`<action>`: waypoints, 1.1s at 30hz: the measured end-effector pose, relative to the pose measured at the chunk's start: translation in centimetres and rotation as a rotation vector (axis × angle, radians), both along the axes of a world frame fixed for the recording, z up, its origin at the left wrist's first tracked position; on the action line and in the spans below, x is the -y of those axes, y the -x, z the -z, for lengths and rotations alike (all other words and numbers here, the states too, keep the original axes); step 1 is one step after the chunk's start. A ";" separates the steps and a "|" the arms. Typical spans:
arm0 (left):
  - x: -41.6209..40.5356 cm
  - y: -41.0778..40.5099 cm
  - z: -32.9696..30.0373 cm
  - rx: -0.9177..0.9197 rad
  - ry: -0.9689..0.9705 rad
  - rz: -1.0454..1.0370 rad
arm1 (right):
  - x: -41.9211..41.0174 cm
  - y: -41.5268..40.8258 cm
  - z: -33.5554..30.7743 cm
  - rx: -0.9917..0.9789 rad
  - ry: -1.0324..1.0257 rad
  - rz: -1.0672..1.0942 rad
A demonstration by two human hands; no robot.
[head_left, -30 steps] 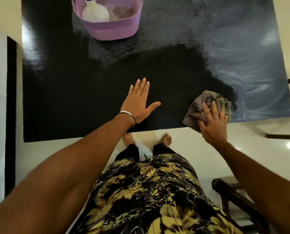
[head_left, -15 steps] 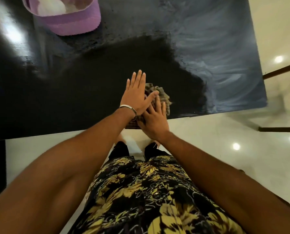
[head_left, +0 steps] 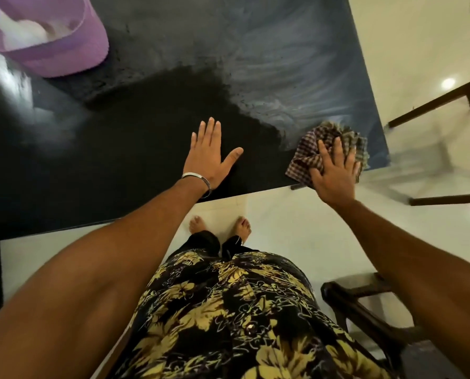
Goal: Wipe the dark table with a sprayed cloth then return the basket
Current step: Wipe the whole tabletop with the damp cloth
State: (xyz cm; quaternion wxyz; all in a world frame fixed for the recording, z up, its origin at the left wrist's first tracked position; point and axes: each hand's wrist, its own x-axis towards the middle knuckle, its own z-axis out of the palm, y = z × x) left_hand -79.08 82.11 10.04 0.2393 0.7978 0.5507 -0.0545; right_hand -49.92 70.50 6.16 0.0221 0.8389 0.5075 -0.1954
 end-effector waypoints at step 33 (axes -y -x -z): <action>-9.6 -14.9 1.0 0.084 0.017 0.111 | -8.7 -7.3 -0.1 -0.014 -0.031 0.186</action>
